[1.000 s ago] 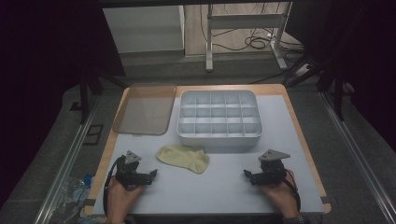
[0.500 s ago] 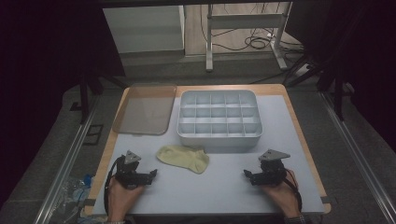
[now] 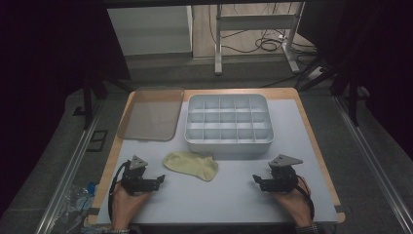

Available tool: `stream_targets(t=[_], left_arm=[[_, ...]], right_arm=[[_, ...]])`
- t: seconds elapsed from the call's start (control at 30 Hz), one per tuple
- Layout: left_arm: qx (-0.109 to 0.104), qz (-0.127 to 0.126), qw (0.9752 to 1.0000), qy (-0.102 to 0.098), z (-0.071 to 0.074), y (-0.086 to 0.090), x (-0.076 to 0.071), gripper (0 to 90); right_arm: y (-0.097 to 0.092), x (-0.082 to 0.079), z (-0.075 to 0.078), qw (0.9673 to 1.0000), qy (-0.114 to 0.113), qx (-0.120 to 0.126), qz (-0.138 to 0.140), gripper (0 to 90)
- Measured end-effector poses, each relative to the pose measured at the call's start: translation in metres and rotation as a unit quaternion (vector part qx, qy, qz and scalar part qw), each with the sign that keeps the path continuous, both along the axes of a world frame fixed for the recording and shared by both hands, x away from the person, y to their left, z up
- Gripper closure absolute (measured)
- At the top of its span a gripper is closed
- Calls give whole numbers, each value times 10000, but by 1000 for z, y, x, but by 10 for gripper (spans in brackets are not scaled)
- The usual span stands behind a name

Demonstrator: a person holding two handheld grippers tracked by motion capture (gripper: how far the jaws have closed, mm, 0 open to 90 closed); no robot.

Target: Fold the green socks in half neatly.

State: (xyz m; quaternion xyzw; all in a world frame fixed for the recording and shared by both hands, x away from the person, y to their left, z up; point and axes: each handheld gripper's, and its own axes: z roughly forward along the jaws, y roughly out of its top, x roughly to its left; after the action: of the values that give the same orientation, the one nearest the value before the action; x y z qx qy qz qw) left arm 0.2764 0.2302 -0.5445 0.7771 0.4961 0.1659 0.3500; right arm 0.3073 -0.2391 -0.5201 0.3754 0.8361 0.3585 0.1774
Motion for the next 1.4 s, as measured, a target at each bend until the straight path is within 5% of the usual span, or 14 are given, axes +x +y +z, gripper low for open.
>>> stream_targets(t=[0.43, 0.9, 1.4], left_arm=[[-153, -173, 9996, -159, 11, -3, 17, 339], [-214, -261, 9993, -140, 16, -8, 39, 543], [-215, -280, 9993, -110, 9, -11, 50, 607]], right_arm=[[23, 5, 8, 9994, 117, 153, 279, 375], [59, 16, 9, 9975, 244, 292, 588, 653], [102, 27, 10, 9942, 253, 245, 1017, 674]])
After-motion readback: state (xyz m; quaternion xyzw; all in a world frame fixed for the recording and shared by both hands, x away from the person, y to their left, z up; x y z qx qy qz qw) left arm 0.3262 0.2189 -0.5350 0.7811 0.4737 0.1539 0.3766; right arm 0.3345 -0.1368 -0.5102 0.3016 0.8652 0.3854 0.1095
